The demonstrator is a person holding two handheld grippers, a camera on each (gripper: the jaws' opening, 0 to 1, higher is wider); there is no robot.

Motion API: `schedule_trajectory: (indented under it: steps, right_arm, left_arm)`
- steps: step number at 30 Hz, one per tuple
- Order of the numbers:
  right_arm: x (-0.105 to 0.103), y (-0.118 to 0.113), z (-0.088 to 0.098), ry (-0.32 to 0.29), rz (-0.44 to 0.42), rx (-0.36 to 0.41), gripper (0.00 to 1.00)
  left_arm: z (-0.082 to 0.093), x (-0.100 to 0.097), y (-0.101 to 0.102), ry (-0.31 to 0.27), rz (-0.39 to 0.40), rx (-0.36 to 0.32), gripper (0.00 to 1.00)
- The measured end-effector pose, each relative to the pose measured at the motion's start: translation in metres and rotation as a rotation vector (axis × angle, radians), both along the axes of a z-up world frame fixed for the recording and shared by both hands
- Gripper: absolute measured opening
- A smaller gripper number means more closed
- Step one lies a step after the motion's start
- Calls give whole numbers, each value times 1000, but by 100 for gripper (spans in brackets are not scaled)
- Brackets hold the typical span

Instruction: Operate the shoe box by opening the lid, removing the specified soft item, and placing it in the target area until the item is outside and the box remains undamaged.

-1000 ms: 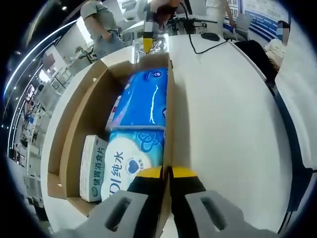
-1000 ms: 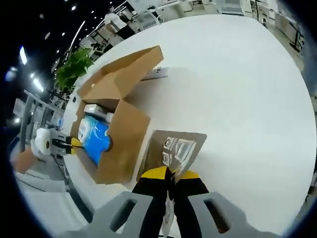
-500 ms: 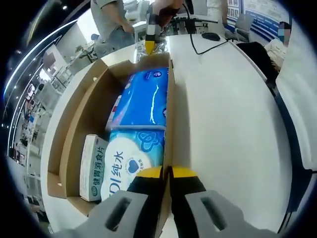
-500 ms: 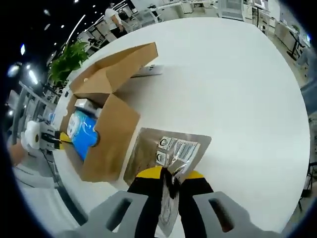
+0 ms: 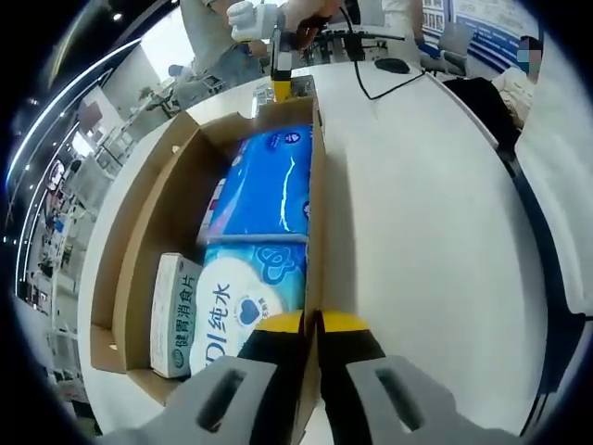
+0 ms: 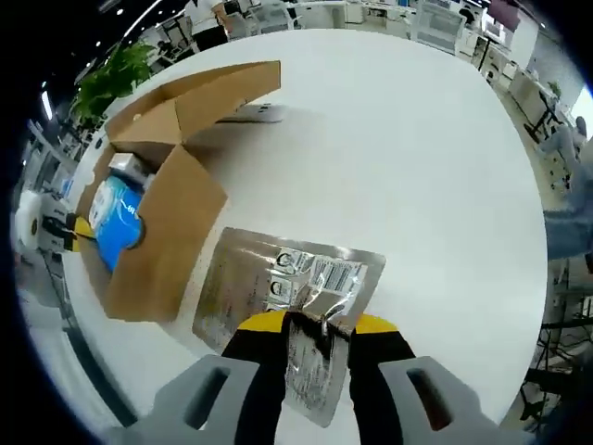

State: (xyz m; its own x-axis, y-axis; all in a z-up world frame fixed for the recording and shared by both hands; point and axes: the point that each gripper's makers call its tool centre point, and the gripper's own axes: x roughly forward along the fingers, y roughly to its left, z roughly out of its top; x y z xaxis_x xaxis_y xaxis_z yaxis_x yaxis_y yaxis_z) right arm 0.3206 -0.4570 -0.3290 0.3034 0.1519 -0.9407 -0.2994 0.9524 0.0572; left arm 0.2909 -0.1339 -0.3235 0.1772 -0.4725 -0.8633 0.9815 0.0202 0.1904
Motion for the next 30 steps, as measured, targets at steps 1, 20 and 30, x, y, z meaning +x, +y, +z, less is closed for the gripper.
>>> schedule_trajectory:
  steps: [1,20,30]
  right_arm:
    - [-1,1,-1,8,-12,8,24]
    - [-2,-8,5,-30,26,-53,33]
    - [-7,40,4,-103,178,38,50]
  left_arm:
    - [0,0,0,0,0,0,4]
    - [0,0,-1,-2,5,-1,4]
    - [1,0,0,-4,9,2,4]
